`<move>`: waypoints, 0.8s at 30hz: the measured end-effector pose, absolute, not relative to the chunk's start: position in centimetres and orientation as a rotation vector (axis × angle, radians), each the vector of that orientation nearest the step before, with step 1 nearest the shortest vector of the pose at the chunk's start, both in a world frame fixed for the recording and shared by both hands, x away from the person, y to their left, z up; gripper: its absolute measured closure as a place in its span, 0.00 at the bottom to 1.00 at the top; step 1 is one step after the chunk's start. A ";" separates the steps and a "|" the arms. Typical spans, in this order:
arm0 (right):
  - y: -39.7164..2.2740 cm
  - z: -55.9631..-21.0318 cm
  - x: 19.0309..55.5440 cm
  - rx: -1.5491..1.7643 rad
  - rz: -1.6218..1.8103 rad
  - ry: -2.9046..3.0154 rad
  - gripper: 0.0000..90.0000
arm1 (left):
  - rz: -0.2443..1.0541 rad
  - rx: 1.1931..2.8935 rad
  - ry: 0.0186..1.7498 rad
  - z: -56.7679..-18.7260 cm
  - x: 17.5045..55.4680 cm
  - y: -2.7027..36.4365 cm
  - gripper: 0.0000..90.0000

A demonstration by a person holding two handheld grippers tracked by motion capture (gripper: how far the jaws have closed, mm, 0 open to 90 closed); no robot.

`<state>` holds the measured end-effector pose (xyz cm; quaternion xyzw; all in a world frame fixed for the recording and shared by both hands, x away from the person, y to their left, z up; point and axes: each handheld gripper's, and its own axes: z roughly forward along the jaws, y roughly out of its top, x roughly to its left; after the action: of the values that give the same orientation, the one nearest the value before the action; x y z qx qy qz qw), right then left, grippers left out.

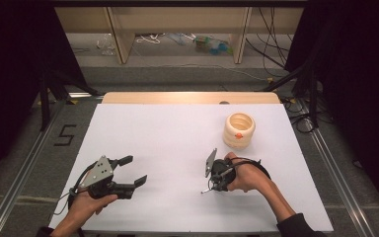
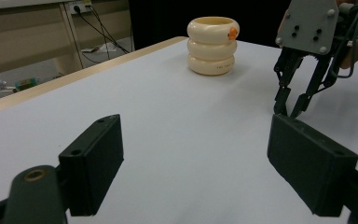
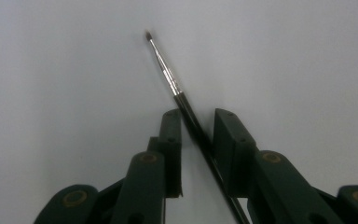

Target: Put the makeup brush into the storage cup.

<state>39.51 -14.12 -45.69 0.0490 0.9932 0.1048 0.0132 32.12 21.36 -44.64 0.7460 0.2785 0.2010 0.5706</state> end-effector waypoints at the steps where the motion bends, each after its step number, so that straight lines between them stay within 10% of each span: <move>1: -14.1 -45.7 39.5 0.150 0.323 3.095 0.83 | 0.484 1.765 0.646 -44.6 32.1 21.4 0.20; 24: -13.6 -45.6 39.2 0.117 0.281 3.101 0.91 | 0.480 1.766 0.649 -44.6 32.1 21.4 0.20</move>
<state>39.15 -13.65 -45.64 0.0374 0.9951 0.0903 0.0128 32.10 21.41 -44.61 0.7507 0.2761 0.2040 0.5645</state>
